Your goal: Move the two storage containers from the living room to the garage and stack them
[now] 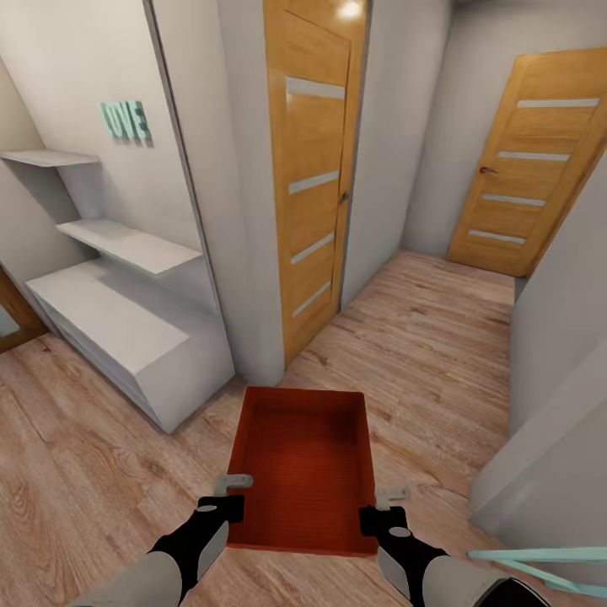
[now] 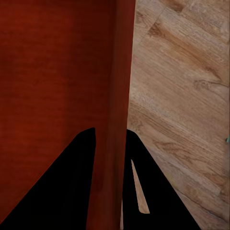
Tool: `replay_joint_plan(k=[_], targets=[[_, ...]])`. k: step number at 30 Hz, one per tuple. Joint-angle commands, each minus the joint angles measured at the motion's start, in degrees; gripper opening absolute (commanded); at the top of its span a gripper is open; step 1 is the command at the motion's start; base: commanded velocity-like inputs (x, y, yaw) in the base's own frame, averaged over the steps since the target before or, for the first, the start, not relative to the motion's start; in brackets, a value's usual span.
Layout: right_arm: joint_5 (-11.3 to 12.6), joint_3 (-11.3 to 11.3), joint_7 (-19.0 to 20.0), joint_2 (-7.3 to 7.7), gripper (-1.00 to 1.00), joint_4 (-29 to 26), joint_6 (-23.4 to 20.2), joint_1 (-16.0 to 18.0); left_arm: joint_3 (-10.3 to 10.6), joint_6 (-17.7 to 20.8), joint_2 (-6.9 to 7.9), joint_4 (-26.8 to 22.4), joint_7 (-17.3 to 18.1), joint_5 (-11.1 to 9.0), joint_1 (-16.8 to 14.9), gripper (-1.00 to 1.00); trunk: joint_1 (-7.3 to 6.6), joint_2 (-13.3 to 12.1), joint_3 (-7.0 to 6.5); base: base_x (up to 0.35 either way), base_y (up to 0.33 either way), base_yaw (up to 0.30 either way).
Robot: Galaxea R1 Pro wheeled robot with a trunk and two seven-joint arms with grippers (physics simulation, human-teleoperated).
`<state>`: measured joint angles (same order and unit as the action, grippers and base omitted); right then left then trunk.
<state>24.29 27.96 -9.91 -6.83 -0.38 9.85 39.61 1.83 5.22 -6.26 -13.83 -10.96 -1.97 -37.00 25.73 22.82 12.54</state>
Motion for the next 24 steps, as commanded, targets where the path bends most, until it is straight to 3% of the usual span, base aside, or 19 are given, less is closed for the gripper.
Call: replay_joint_plan(k=[1, 6, 24], targets=[[0.4, 0.51, -3.8, 1.27, -1.0, -0.06, 1.31, 0.08, 0.02, 0.41, 0.34, 0.12, -0.55, -0.06, 0.0, -1.0, 0.06, 0.1, 0.1, 0.322, 0.0, 0.0], [0.4, 0.51, -3.8, 1.28, -1.0, -0.06, 1.31, 0.07, 0.02, 0.4, 0.32, 0.12, -0.55, -0.02, 0.0, -1.0, 0.06, 0.1, 0.1, 0.322, 0.0, -0.121], [0.4, 0.51, -3.8, 1.3, -1.0, -0.06, 1.31, 0.06, 0.01, 0.4, 0.29, 0.12, -0.55, 0.03, 0.0, -1.0, 0.06, 0.1, 0.1, 0.322, 0.0, -0.238]])
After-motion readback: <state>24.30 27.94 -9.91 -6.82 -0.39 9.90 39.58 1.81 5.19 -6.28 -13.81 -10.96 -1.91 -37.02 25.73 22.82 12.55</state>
